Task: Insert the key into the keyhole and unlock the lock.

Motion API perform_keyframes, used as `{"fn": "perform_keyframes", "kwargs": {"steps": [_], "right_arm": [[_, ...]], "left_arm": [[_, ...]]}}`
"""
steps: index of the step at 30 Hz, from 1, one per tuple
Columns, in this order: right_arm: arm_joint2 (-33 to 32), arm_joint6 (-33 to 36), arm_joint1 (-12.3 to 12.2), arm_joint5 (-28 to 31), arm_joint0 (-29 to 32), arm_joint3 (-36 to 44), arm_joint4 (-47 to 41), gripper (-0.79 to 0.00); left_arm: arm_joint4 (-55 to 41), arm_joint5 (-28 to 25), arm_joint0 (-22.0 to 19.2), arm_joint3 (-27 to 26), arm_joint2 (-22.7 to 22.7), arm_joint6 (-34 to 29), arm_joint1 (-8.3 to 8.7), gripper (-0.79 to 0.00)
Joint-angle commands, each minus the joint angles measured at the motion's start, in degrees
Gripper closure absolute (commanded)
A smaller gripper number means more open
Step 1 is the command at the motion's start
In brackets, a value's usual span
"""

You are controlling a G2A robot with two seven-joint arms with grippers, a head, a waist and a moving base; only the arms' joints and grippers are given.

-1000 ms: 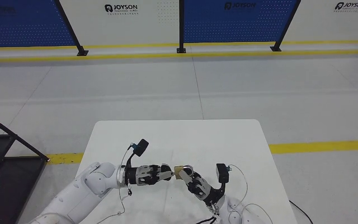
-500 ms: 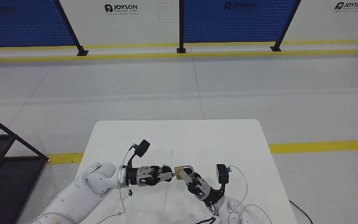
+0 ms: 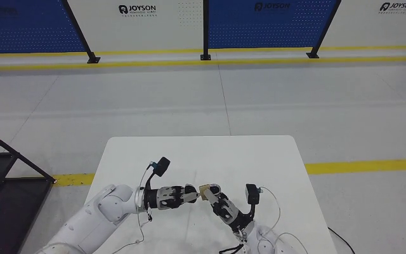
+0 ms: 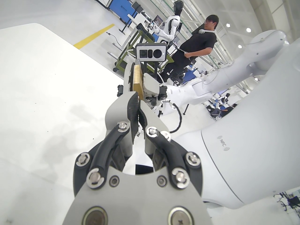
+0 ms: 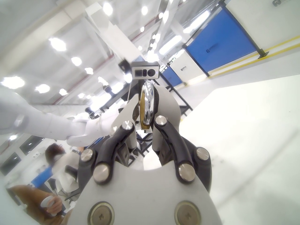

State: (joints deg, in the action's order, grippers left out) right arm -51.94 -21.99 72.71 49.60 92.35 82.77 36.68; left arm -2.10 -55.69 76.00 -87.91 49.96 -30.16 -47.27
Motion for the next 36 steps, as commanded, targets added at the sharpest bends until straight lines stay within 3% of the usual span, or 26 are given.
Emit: {"fn": "perform_keyframes", "kwargs": {"steps": [1, 31, 36], "right_arm": [[-0.1, 0.3, 0.0, -0.5, 0.2, 0.2, -0.8, 0.000], [-0.9, 4.6, 0.6, -7.2, 1.4, 2.6, -5.3, 0.000], [-1.1, 4.6, 0.6, -7.7, 1.6, 3.0, -5.3, 0.000]], "left_arm": [[0.5, 0.2, 0.2, -0.1, 0.3, 0.6, -0.05, 0.000], [22.5, 6.5, 7.2, -5.7, 6.3, 16.3, -1.35, 0.000], [29.4, 9.7, 9.1, -7.6, 7.5, 21.0, -1.66, 0.000]]}}
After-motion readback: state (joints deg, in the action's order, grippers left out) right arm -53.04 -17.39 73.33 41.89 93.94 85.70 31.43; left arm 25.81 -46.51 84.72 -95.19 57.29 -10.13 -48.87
